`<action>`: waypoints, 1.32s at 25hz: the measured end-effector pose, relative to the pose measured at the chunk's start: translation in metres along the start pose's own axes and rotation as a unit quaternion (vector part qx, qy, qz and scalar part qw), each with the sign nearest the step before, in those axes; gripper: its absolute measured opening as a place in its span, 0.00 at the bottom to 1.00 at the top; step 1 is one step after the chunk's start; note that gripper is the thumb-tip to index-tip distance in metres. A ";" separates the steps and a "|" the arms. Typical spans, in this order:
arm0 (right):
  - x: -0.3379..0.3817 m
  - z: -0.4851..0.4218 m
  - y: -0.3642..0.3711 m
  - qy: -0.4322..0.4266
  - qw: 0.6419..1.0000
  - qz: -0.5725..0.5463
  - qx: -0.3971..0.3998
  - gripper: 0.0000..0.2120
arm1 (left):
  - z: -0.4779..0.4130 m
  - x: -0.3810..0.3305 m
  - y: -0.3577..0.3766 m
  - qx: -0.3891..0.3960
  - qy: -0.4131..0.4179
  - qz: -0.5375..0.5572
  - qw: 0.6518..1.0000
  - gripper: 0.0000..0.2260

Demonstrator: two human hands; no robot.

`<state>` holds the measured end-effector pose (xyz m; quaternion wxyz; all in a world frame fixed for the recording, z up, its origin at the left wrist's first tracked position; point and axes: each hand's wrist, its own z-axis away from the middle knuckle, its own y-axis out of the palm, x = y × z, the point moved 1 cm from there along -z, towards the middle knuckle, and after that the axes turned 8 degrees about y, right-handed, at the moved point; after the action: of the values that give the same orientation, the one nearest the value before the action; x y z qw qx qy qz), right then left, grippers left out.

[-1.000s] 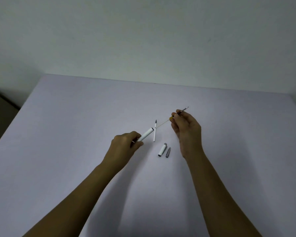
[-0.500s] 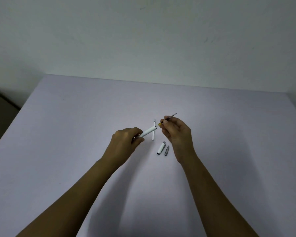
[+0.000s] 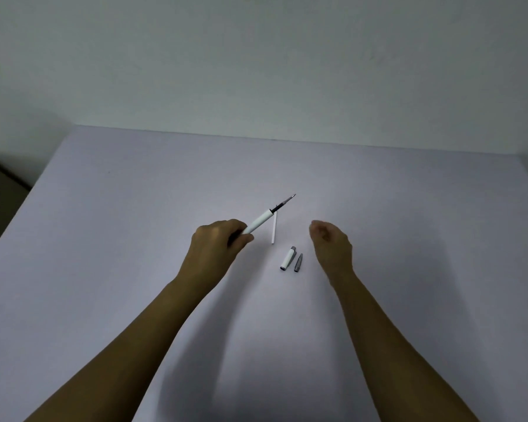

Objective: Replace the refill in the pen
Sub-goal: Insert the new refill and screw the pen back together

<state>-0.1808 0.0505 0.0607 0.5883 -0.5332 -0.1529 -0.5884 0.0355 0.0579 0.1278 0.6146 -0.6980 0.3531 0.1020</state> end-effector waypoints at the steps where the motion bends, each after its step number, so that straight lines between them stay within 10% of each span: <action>1: -0.013 -0.005 0.002 0.008 0.998 0.068 -0.014 0.12 | 0.001 0.002 0.000 -0.001 -0.006 0.005 1.000 0.05; 12: -0.048 -0.032 0.027 0.113 0.972 0.206 0.018 0.12 | 0.018 0.019 0.018 0.028 -0.027 0.008 0.999 0.05; 16: -0.027 -0.021 0.009 0.191 0.974 -0.103 0.072 0.06 | 0.020 0.018 0.018 0.027 -0.023 0.006 0.999 0.04; 19: 0.005 -0.003 -0.007 0.173 0.897 -0.392 0.112 0.03 | 0.021 0.016 0.019 0.031 -0.009 -0.003 0.999 0.03; 33: 0.036 0.030 -0.017 0.088 0.897 -0.406 0.152 0.05 | 0.027 0.007 0.015 0.028 0.020 -0.026 0.999 0.02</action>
<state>-0.1725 0.0602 0.1085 0.3830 -0.2752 -0.3910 -0.7904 0.0393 0.0803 0.1058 0.6289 -0.6916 0.3498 0.0624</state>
